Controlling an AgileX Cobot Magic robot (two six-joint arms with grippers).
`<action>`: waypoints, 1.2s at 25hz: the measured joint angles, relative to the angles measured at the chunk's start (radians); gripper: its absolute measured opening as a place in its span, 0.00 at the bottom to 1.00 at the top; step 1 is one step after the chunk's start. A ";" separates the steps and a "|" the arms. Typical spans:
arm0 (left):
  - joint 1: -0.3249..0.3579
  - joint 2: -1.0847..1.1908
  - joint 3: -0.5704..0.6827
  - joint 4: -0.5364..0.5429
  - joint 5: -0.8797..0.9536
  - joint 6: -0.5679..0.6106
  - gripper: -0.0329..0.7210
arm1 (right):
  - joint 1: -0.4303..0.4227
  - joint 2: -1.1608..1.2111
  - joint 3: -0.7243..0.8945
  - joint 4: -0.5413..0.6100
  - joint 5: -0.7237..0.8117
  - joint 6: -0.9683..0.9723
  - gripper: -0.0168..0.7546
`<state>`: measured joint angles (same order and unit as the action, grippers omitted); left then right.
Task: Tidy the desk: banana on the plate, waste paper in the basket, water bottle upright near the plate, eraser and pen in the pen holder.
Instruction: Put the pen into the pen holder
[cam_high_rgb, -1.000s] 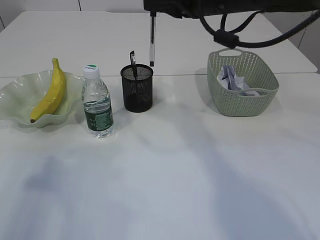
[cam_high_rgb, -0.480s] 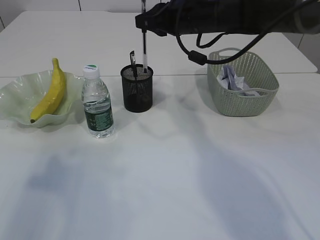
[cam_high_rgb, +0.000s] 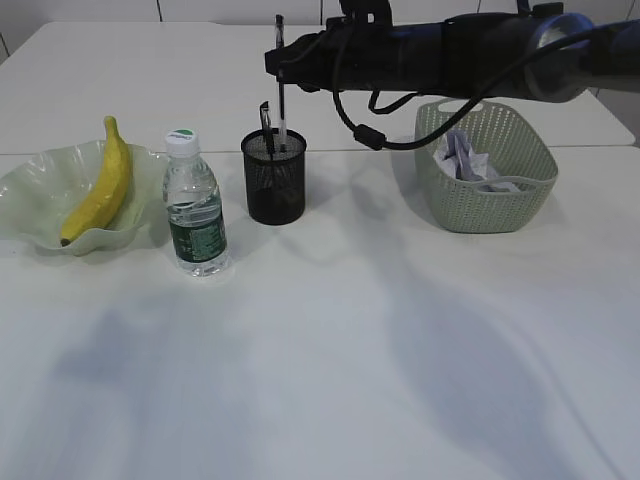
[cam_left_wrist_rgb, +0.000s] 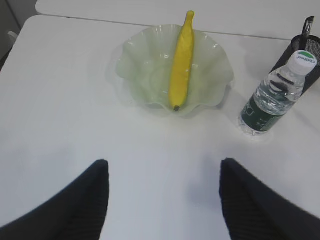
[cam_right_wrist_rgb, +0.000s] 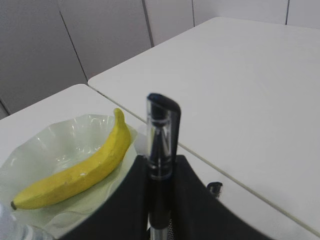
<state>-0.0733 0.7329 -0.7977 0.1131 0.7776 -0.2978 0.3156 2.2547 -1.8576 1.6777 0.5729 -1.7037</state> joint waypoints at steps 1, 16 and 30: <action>0.000 0.000 0.000 0.000 0.000 0.000 0.70 | 0.000 0.007 -0.010 0.000 -0.008 -0.003 0.10; 0.000 0.000 0.000 0.019 -0.006 0.000 0.70 | -0.004 0.093 -0.072 0.102 -0.075 -0.105 0.10; 0.000 0.000 0.000 0.025 -0.014 0.000 0.70 | -0.006 0.122 -0.072 0.104 -0.106 -0.118 0.13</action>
<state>-0.0733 0.7329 -0.7977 0.1381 0.7631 -0.2978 0.3096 2.3763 -1.9300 1.7814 0.4664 -1.8214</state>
